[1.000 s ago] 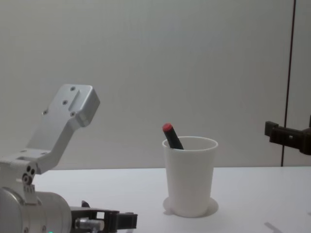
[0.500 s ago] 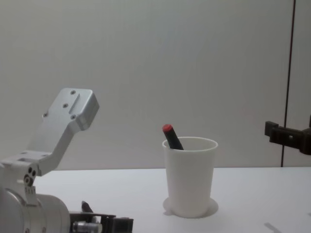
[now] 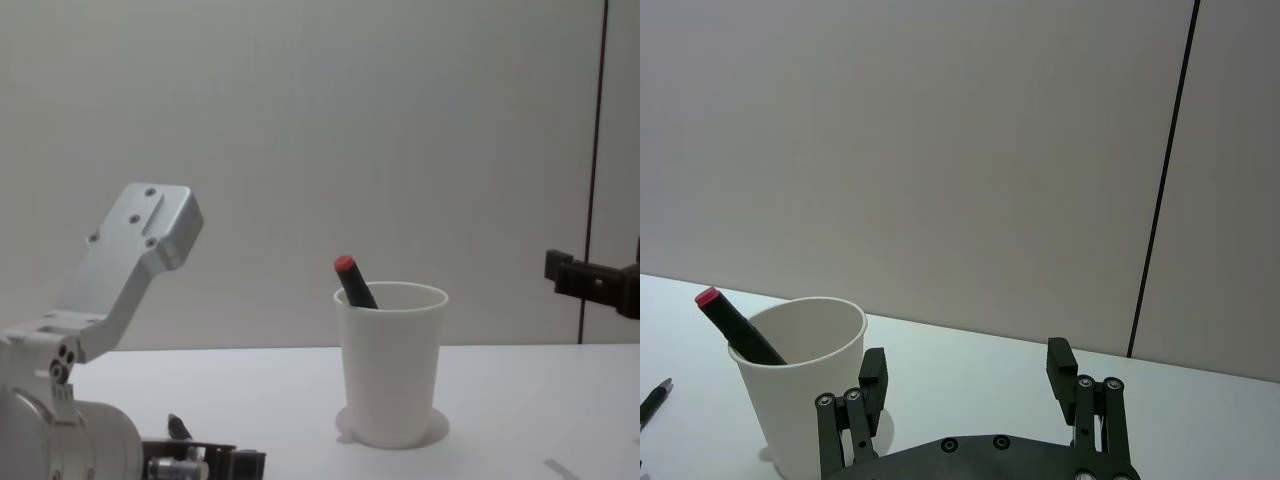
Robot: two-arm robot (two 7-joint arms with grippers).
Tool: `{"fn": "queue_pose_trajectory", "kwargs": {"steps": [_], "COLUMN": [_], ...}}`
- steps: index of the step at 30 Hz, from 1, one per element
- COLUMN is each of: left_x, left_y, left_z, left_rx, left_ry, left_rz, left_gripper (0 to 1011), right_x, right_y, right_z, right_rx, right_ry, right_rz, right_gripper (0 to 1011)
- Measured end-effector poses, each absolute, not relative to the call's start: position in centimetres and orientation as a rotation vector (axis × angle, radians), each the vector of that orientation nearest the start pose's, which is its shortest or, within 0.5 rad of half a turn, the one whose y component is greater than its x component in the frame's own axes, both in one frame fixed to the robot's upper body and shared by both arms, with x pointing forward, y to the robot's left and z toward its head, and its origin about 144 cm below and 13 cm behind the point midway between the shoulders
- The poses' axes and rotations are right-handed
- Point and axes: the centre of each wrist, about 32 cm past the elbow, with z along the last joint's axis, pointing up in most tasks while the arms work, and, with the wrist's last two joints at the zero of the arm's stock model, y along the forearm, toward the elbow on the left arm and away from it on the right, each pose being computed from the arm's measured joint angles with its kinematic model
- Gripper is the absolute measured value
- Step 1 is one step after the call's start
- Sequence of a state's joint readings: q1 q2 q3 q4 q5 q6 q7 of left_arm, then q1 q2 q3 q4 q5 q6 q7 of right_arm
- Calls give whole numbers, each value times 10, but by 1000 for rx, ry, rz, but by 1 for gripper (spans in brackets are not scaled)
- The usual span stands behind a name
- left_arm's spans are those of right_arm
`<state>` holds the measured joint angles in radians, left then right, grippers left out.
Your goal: Place the pen into the pen holder.
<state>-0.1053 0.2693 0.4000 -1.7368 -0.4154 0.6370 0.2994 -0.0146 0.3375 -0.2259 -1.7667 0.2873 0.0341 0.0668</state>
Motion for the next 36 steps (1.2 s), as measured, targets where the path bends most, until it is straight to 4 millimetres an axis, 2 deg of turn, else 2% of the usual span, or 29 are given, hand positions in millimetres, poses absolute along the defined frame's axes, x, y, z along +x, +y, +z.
{"fn": "queue_pose_trajectory", "kwargs": {"steps": [1, 2, 6, 10, 15, 16, 24, 26, 36], "left_x": [457, 457, 456, 456, 456, 456, 456, 456, 456], "left_y": [170, 170, 170, 170, 170, 170, 170, 170, 170], "left_z": [1197, 1197, 1197, 1197, 1197, 1197, 1197, 1197, 1197], "left_rx": [428, 428, 429, 430, 430, 430, 432, 431, 432], "left_ry": [327, 327, 328, 327, 328, 328, 328, 328, 328], "left_rz": [1359, 1359, 1359, 1360, 1360, 1360, 1361, 1361, 1361], "left_gripper": [881, 826, 760, 597, 455, 396, 174, 144, 144], "right_x": [443, 443, 443, 443, 443, 443, 443, 443, 443], "right_y": [-237, -237, -237, -237, -237, -237, -237, -237, -237], "right_z": [1189, 1189, 1189, 1189, 1189, 1189, 1189, 1189, 1189], "right_rx": [26, 26, 26, 26, 26, 26, 26, 26, 26], "right_ry": [-75, -75, -75, -75, -75, -75, -75, -75, -75], "right_rz": [-1230, -1230, -1229, -1229, -1230, -1230, -1229, -1229, -1230], "right_gripper": [1001, 1001, 1001, 1001, 1001, 1001, 1001, 1001, 1001]}}
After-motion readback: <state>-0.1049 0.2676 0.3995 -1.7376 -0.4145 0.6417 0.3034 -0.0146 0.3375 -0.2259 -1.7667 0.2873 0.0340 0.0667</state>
